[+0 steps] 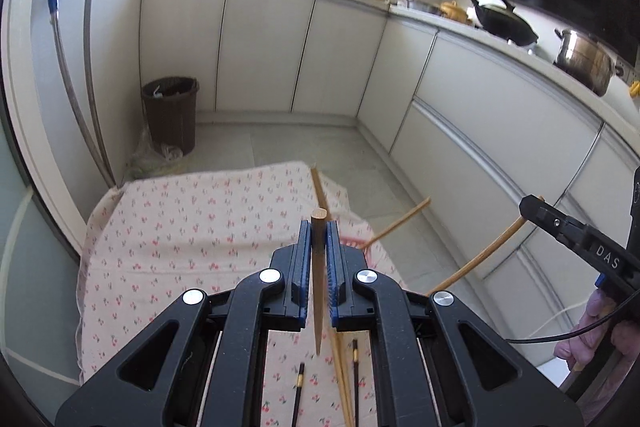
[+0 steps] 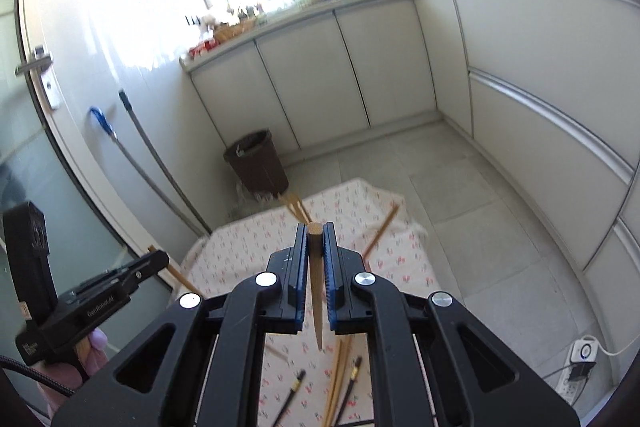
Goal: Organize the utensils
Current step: 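Lift both held chopsticks and carry them up over the pink holder, then open the left gripper to drop its chopstick into the pink holder while the right gripper releases its own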
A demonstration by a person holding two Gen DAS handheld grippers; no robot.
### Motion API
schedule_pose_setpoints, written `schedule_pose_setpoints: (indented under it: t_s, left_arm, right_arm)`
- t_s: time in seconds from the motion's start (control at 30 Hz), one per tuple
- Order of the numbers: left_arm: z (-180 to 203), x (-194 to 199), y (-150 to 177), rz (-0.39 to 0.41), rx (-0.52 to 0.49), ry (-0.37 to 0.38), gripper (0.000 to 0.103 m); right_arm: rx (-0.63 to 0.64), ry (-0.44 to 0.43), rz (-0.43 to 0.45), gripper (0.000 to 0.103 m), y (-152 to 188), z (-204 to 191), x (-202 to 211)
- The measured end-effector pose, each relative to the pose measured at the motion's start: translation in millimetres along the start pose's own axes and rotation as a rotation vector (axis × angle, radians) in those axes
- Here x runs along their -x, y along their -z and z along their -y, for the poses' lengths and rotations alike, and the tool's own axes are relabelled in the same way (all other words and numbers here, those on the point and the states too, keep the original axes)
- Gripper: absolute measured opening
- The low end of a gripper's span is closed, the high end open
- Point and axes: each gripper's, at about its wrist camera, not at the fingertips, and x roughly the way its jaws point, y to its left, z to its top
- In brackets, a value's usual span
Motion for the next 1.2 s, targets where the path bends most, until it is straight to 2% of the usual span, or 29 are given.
schedule_pose_setpoints:
  t_s: [0.13, 0.3, 0.5, 0.63, 0.73, 0.8, 0.97, 1.13, 1.2]
  left_arm:
    - [8, 8, -22, 0.057, 0.014, 0.021, 0.007]
    - [23, 4, -44, 0.133, 0.028, 0.01, 0.007]
    - [34, -24, -54, 0.175, 0.05, -0.004, 0.007]
    - [33, -60, -52, 0.136, 0.072, 0.012, 0.008]
    - [23, -83, -45, 0.087, 0.123, 0.026, 0.021]
    - [14, -82, -44, 0.089, 0.16, 0.026, 0.022]
    - [5, -65, -50, 0.124, 0.181, 0.003, 0.027]
    - [-1, -67, -49, 0.093, 0.193, -0.01, 0.03]
    - [-2, -72, -48, 0.065, 0.192, -0.016, 0.03]
  right_arm:
    - [-0.015, -0.004, 0.074, 0.008, -26, 1, 7]
    - [-0.017, 0.013, 0.146, 0.008, -50, 7, 8]
    - [-0.055, 0.027, 0.158, 0.008, -64, 20, -10]
    - [-0.057, 0.044, 0.143, 0.008, -64, 25, -28]
    - [-0.054, 0.058, 0.113, 0.008, -62, 27, -44]
    - [-0.054, 0.067, 0.096, 0.008, -59, 29, -54]
    - [-0.052, 0.083, 0.073, 0.008, -54, 31, -69]
    - [-0.055, 0.082, 0.057, 0.008, -50, 26, -85]
    - [-0.048, 0.072, 0.047, 0.019, -48, 24, -92]
